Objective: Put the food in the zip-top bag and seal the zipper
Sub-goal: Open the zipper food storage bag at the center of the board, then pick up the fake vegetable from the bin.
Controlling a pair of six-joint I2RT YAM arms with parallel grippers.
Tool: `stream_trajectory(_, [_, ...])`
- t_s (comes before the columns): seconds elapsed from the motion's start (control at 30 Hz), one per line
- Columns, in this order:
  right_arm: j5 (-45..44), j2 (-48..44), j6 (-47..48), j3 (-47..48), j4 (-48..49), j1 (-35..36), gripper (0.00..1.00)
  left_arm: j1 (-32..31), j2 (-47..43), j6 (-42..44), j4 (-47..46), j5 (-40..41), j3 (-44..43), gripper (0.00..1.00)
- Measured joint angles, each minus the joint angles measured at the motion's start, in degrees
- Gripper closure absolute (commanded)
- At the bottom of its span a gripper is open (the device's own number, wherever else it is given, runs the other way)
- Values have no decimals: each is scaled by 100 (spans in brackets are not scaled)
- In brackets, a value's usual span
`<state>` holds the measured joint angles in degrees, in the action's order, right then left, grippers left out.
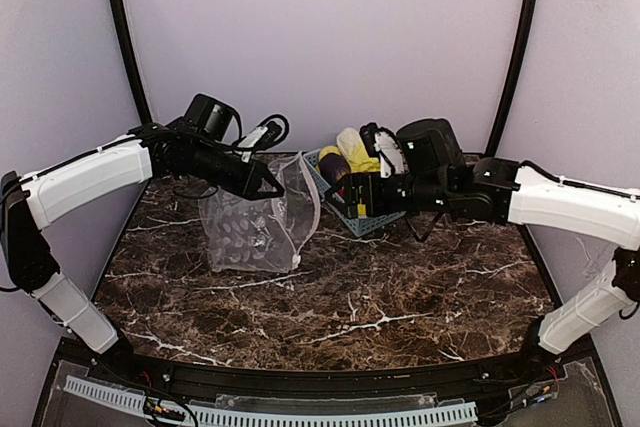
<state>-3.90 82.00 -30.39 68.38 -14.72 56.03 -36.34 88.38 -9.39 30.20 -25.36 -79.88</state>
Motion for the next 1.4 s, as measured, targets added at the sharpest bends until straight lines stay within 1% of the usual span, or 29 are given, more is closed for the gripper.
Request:
stream_trajectory(0.13, [-302,-256,323,273,-323,-291,1,151,-33,234,-127,-114,138,99])
stream_trajectory(0.3, [-382,-63,772,608,-597,-1043,1,249,-90,376,-179,-232,483,99])
stream_trajectory(0.5, [-37,896,1445,1248,-765,-1921,1,289,-136,420,-201,-240,581,99])
stream_trajectory(0.57, [120,1305,1692,1530,-824,-2173,1,308,-142,424,-225,-240,584,99])
stream_trajectory(0.6, [306,1755,1947,1818,-839,-2413,1,341,-142,424,-227,-247,586,99])
stream_trajectory(0.67, [400,1891,2057,1904,-929,-2507,1,358,-142,424,-227,-251,586,99])
stream_trajectory(0.77, [675,2393,2337,2428,-951,-2693,1,415,-142,424,-227,-271,588,99])
stream_trajectory(0.93, [1062,3060,2684,2968,-909,-2889,1,483,-142,422,-236,-299,601,100])
stream_trajectory(1.3, [1447,4061,2929,3814,-920,-3034,1,501,-142,413,-236,-380,614,99])
stream_trajectory(1.4, [1434,4266,2933,4024,-935,-3034,3,507,-142,411,-238,-398,614,99])
